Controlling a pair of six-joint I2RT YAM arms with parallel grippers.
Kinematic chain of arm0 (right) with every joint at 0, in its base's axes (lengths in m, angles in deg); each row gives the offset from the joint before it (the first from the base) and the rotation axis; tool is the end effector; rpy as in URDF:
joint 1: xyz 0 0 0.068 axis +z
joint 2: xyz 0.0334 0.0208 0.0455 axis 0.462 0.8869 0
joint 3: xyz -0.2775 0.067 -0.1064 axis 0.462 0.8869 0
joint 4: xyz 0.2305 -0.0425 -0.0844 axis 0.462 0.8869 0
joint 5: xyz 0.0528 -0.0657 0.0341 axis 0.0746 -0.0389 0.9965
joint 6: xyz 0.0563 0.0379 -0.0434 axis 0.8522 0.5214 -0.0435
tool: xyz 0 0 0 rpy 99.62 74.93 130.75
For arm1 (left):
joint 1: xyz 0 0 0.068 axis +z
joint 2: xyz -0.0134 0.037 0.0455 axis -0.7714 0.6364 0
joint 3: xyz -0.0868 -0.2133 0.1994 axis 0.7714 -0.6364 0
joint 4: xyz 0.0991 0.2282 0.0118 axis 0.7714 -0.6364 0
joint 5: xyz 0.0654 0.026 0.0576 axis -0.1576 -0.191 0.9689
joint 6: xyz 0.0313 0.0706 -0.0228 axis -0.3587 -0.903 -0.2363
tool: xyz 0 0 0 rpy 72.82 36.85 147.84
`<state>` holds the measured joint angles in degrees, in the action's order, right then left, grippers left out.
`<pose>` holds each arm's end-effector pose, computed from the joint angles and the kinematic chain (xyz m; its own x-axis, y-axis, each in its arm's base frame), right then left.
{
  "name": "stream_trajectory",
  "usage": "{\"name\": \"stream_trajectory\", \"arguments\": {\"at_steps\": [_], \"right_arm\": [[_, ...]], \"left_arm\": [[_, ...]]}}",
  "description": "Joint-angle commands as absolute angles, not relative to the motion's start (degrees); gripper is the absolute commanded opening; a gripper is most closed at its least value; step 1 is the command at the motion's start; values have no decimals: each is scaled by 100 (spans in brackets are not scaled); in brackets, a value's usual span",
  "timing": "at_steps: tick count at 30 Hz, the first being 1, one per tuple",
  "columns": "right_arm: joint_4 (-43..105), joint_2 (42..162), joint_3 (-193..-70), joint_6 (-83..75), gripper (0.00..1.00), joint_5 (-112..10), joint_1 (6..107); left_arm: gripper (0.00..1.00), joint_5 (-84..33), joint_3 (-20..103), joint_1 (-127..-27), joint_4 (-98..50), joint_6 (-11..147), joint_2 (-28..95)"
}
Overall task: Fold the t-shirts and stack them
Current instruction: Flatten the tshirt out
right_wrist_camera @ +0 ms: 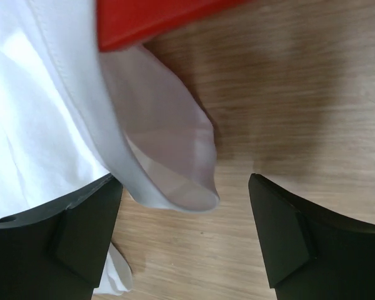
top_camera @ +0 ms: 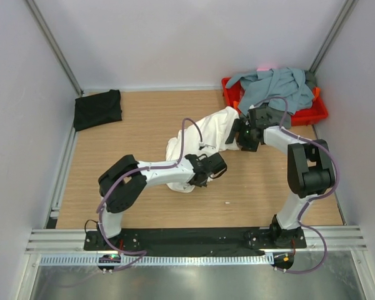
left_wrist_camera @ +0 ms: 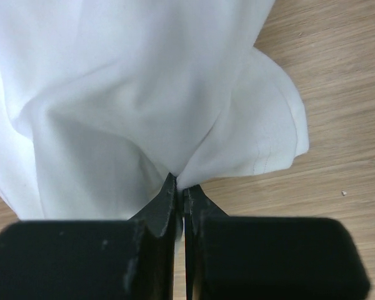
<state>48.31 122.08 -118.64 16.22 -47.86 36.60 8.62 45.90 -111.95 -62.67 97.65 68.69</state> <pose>0.3672 0.0722 0.1882 -0.8520 0.3143 -0.4187 0.1428 0.9089 0.3919 0.2155 -0.3326 0.1798 -0.8168 0.2573 -0.5165 0.2428 0.9652 0.0968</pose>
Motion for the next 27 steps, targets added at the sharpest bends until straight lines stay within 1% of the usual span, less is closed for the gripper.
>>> {"name": "stream_trajectory", "arguments": {"at_steps": [1, 2, 3, 4, 5, 6, 8, 9, 10, 12, 13, 15, 16, 17, 18, 20, 22, 23, 25, 27], "right_arm": [[4369, 12278, -12260, 1475, 85, -4693, 3850], [4265, 12304, -12260, 1431, 82, -4684, 3876], [4203, 12374, -12278, 1414, 71, -4641, 3903], [4150, 12401, -12304, 1405, 65, -4579, 3938], [4036, 12445, -12313, 1396, 56, -4448, 3938], [4044, 12489, -12339, 1413, 39, -4386, 3938], [4009, 12437, -12340, 1422, 23, -4211, 3938], [4009, 12297, -12296, 1483, 9, -4088, 3938], [4026, 12200, -12296, 1519, 1, -4017, 3938], [4131, 11911, -12313, 1720, 2, -3833, 3938], [4419, 11535, -12435, 1756, 2, -3745, 3929], [4737, 10980, -12576, 1853, 1, -3691, 3938], [5173, 10708, -12794, 1905, 2, -3830, 3938], [5439, 10113, -12944, 1906, 2, -3945, 3929], [6068, 9872, -13303, 1888, 1, -4294, 3929], [6721, 9267, -13709, 1862, 2, -4595, 3860], [7475, 9001, -14184, 1870, 1, -4701, 3780], [7654, 8852, -14298, 1888, 1, -4702, 3754], [7918, 8754, -14396, 1923, 1, -4684, 3753], [8025, 8736, -14405, 1932, 1, -4938, 3710]], "left_arm": [[0, 973, 4489, -11174, -6145, 9720, 6492], [0, 982, 4471, -11174, -6154, 9729, 6396], [0, 999, 4367, -11174, -6162, 9738, 6186], [0, 1043, 4313, -11174, -6145, 9747, 6045], [0, 1078, 4261, -11174, -6154, 9738, 5913], [0, 1148, 4173, -11165, -6206, 9738, 5659], [0, 1210, 4128, -11156, -6346, 9720, 5465], [0, 1324, 4154, -11147, -6556, 9685, 5272], [0, 1386, 4172, -11147, -6689, 9685, 5183], [0, 1474, 4286, -11147, -7118, 9528, 4894], [0, 1518, 4321, -11156, -7242, 9431, 4457], [0, 1694, 4487, -11147, -7671, 9168, 3972], [0, 1729, 4593, -11156, -7813, 9045, 3674], [0, 1703, 4838, -11147, -7937, 8791, 3201], [0, 1694, 5005, -11147, -8260, 8710, 2961], [0, 1668, 5557, -11156, -8587, 8552, 2452], [0, 1685, 5946, -11147, -9088, 8464, 2256], [0, 1694, 6261, -11139, -9350, 8437, 2090], [0, 1764, 6448, -11147, -9537, 8367, 1966], [0, 1982, 6484, -11147, -9722, 8314, 1800]]}}
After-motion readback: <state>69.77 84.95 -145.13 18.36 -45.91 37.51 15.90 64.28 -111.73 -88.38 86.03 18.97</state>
